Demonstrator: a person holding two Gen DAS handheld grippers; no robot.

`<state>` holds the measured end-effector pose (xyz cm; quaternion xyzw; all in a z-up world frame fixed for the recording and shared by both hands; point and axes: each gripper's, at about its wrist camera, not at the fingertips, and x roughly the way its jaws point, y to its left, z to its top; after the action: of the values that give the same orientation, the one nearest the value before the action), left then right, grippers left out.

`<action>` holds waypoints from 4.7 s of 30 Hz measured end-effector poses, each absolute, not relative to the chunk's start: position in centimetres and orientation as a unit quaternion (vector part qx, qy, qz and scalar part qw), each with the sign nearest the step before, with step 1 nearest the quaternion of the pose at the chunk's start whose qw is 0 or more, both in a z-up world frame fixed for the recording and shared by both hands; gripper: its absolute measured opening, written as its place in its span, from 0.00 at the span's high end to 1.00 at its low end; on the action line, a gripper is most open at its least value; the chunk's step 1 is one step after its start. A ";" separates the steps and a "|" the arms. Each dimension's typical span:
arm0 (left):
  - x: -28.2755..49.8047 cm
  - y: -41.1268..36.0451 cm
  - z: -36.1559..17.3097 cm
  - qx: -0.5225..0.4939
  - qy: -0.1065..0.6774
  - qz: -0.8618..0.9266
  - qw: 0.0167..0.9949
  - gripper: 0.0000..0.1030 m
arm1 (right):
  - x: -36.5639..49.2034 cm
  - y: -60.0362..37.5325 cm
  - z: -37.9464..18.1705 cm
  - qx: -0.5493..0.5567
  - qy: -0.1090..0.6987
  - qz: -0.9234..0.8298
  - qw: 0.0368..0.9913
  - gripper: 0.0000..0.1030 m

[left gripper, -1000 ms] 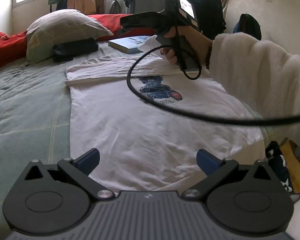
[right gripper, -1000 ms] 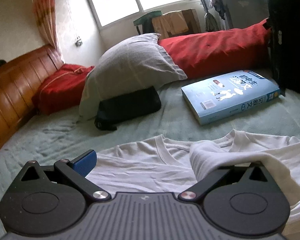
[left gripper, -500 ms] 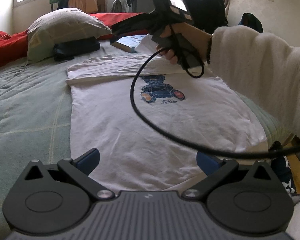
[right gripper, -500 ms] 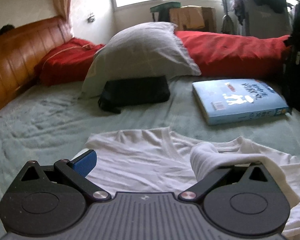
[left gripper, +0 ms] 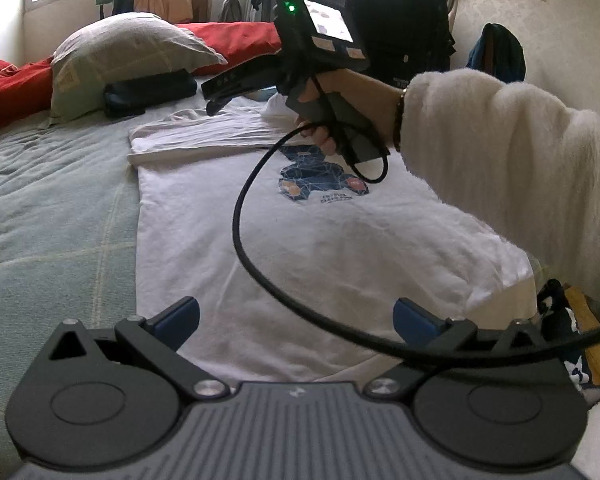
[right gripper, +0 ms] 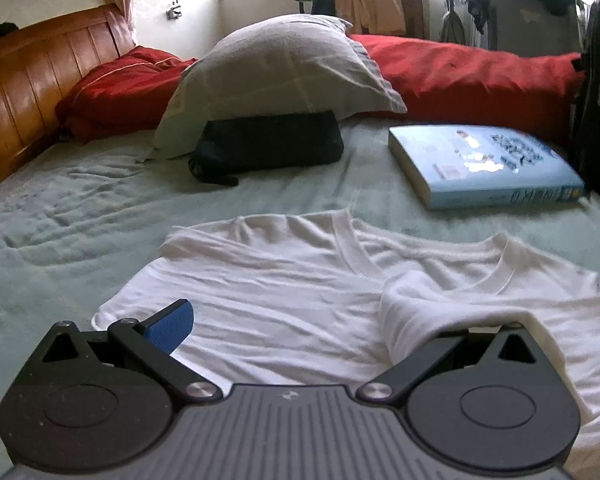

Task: Fold clothes
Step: 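Carry the held white sleeve across the shirt body with the right gripper, then lay the sleeve cuff on the shirt body and open the right gripper, then lift the right gripper away from the folded sleeve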

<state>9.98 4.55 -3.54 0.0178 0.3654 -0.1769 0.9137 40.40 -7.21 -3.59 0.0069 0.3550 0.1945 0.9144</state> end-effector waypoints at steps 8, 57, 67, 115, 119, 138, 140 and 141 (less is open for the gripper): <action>9.8 4.5 -3.4 0.019 0.361 -0.179 0.915 0.01 | 39.5 -10.6 -4.1 0.119 0.377 0.178 0.901 0.00; 9.0 4.0 -3.1 0.034 0.361 -0.170 0.916 0.01 | 35.9 -10.9 0.6 -0.007 0.454 0.301 0.839 0.00; 9.2 4.1 -3.3 0.033 0.361 -0.172 0.916 0.01 | 38.4 -14.7 1.4 0.082 0.434 0.255 0.860 0.00; 9.9 6.5 -4.3 0.009 0.370 -0.147 0.917 0.01 | 41.1 -9.3 -0.7 0.159 0.420 0.310 0.838 0.00; 10.0 6.6 -4.7 0.011 0.375 -0.140 0.916 0.01 | 39.6 -13.0 0.4 0.140 0.407 0.293 0.854 0.00; 13.3 2.5 -5.0 0.061 0.393 -0.146 0.906 0.01 | 34.3 -34.9 -5.3 0.036 0.381 0.031 0.923 0.00; 13.5 2.0 -5.1 0.065 0.397 -0.145 0.904 0.01 | 35.4 -34.5 -5.7 0.034 0.375 0.023 0.926 0.00; 13.6 1.7 -5.2 0.067 0.399 -0.144 0.903 0.01 | 35.8 -34.5 -5.8 0.033 0.374 0.015 0.927 0.00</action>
<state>13.61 1.74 -5.16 0.0669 0.3987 -0.1439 0.9033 35.85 -34.54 -5.79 0.0333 0.3738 0.0154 0.9268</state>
